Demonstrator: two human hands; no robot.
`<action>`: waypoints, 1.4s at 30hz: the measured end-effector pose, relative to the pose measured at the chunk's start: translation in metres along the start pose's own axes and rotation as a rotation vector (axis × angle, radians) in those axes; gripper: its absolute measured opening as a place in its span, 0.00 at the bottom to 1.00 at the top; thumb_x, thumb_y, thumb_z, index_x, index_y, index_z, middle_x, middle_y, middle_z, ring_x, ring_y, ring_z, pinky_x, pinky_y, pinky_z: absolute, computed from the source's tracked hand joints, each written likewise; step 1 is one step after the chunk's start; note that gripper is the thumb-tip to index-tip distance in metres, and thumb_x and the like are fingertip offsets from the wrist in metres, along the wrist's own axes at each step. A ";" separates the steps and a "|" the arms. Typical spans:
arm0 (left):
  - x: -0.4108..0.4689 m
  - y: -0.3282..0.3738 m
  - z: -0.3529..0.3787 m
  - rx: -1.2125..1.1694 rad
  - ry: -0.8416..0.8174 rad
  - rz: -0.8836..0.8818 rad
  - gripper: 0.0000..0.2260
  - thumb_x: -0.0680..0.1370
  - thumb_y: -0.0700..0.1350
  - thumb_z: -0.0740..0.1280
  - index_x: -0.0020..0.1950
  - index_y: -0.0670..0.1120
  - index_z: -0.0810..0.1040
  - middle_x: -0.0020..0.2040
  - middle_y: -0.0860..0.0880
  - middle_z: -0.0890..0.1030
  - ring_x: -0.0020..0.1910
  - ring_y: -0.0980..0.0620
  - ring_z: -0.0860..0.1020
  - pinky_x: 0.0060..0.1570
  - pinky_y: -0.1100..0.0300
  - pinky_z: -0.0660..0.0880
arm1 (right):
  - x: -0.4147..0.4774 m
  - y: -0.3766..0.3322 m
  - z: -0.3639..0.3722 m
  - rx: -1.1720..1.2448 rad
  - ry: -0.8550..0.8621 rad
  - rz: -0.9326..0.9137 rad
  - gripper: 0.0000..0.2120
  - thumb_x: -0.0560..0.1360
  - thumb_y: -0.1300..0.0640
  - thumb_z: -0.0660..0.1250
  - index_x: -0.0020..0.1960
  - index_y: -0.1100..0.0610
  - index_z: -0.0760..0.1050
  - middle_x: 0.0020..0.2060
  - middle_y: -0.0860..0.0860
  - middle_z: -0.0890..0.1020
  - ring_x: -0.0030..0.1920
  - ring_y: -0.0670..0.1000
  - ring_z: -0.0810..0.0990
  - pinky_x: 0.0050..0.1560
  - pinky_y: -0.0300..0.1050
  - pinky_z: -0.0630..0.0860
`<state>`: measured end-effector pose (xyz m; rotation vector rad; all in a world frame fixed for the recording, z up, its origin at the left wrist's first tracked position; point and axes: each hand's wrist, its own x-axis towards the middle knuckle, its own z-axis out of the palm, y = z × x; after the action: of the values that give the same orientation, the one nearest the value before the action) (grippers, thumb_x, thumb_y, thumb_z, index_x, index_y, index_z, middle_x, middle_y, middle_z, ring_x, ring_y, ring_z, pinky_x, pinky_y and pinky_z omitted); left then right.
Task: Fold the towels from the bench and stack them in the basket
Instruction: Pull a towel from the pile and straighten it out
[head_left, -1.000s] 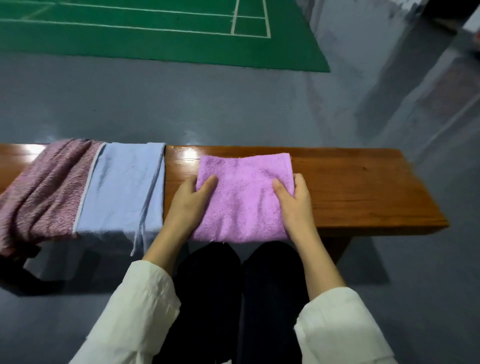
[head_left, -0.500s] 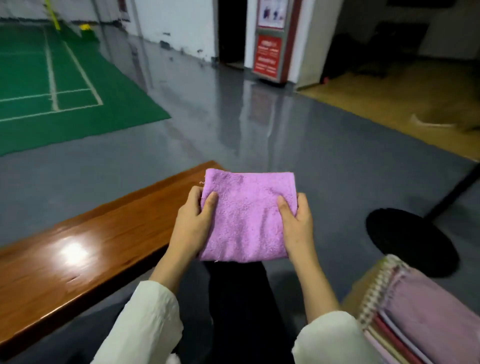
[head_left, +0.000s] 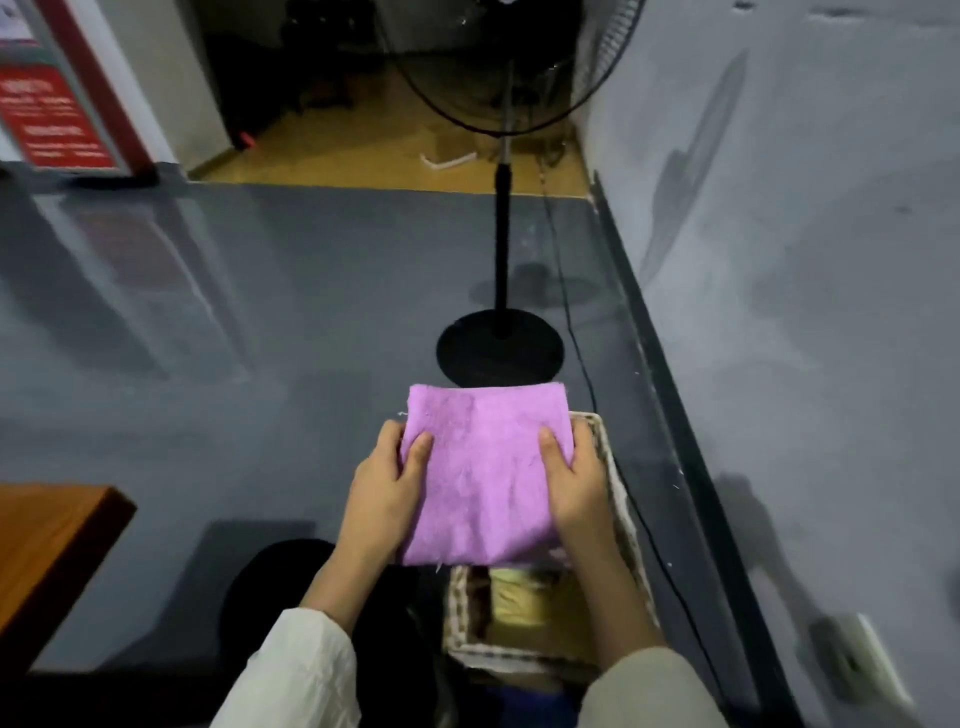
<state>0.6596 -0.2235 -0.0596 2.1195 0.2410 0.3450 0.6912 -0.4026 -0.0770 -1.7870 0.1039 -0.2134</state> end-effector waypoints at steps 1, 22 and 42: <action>0.004 0.002 0.014 0.006 -0.033 0.008 0.11 0.81 0.51 0.60 0.41 0.49 0.66 0.34 0.52 0.76 0.32 0.59 0.72 0.32 0.66 0.66 | 0.005 0.008 -0.011 -0.024 0.028 0.005 0.07 0.80 0.52 0.61 0.53 0.56 0.71 0.42 0.45 0.77 0.42 0.46 0.75 0.52 0.45 0.72; -0.036 -0.079 0.128 0.099 -0.217 -0.167 0.09 0.79 0.49 0.64 0.52 0.44 0.73 0.43 0.44 0.81 0.43 0.42 0.79 0.38 0.57 0.68 | -0.032 0.123 -0.061 -0.227 -0.036 0.383 0.19 0.80 0.47 0.60 0.69 0.49 0.67 0.60 0.50 0.77 0.60 0.53 0.75 0.56 0.41 0.67; -0.050 -0.103 0.136 0.641 -0.363 -0.097 0.17 0.80 0.52 0.61 0.63 0.43 0.69 0.60 0.43 0.75 0.59 0.42 0.72 0.54 0.49 0.71 | -0.040 0.147 -0.063 -0.575 -0.171 0.425 0.15 0.79 0.56 0.63 0.64 0.60 0.70 0.63 0.58 0.72 0.60 0.57 0.74 0.58 0.46 0.69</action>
<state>0.6542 -0.2901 -0.2240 2.7348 0.2617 -0.2112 0.6458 -0.4884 -0.2102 -2.2895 0.4537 0.3063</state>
